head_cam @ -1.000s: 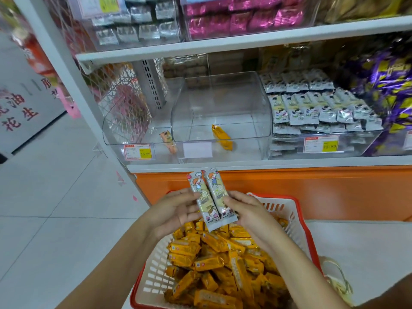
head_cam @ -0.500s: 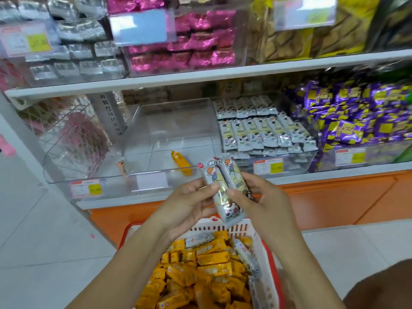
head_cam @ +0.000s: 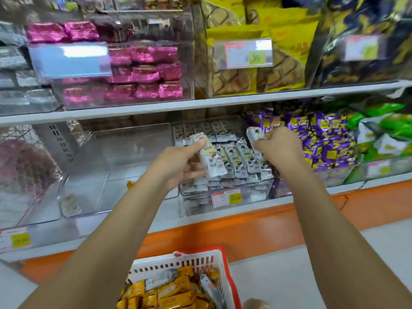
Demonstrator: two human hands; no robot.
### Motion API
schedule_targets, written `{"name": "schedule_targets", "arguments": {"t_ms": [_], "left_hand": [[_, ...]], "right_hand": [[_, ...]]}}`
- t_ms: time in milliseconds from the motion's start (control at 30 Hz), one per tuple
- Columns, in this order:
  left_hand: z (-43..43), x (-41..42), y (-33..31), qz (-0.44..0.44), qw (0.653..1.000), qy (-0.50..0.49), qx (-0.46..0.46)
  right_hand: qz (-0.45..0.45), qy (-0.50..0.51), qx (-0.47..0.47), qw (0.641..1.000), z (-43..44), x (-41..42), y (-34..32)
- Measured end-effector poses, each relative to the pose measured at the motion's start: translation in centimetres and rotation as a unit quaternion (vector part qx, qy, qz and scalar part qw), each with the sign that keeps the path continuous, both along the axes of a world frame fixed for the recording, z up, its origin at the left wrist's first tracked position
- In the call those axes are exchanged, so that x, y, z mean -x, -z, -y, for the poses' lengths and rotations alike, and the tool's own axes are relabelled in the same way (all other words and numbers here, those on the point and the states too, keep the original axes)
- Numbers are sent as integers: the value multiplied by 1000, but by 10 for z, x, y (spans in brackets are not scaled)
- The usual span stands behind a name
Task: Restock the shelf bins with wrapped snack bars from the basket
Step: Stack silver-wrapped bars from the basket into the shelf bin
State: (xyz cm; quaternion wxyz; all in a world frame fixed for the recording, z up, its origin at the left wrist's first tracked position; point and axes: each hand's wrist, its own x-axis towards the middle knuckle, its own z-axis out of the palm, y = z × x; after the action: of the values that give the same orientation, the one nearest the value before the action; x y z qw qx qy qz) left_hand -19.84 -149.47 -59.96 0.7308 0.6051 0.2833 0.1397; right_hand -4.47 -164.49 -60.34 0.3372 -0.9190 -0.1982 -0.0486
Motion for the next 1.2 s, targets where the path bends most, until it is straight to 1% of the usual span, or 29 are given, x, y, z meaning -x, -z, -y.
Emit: {"name": "schedule_targets", "arguments": {"t_ms": [167,233,300,367,467,567,667,700,800,900,967,1000,1067,1100,1133,1200], "left_hand": [[-15,-24,-1,-50,999,12,-7],[-18,-31,1,-53,998,21,-2],[-20,-37,3,-47,998,27,13],[-23,-41,3,-46,998,34,24],[-25,-45,3,-57,997,53,22],[-25,-46,3,-61,996,64,22],[-25,-47,4,-59,996,61,18],[-25,-47,4,-57,996,59,18],[-23,-48,3,-45,997,58,26],[-16,-50,1,-34,997,56,33],[-10,-54,0,-21,998,51,37],[-7,-56,0,-14,998,45,37],[0,-63,1,-6,999,35,27],[4,-67,1,-2,999,30,21],[8,-70,1,1,1000,24,16],[16,-75,-1,13,1000,17,13]], "right_hand": [[-4,-4,94,996,-48,-43,6],[31,0,127,991,-64,-55,6],[77,6,146,986,-78,-65,6],[105,6,155,982,-90,-74,8],[92,22,169,981,-105,-83,12],[28,5,149,988,-108,-87,15],[13,-34,152,988,-105,-89,19],[6,-43,141,989,-102,-88,20],[-22,-66,57,996,-88,-83,17],[-11,-107,-52,993,-62,-66,6],[-11,-168,-75,983,-43,-50,-2],[-24,-207,-60,976,-34,-40,-7],[-85,-282,5,956,-18,-17,-21],[-103,-303,36,947,-12,-9,-27],[-100,-312,59,943,-8,-4,-31],[-59,-298,82,949,-3,3,-36]]}}
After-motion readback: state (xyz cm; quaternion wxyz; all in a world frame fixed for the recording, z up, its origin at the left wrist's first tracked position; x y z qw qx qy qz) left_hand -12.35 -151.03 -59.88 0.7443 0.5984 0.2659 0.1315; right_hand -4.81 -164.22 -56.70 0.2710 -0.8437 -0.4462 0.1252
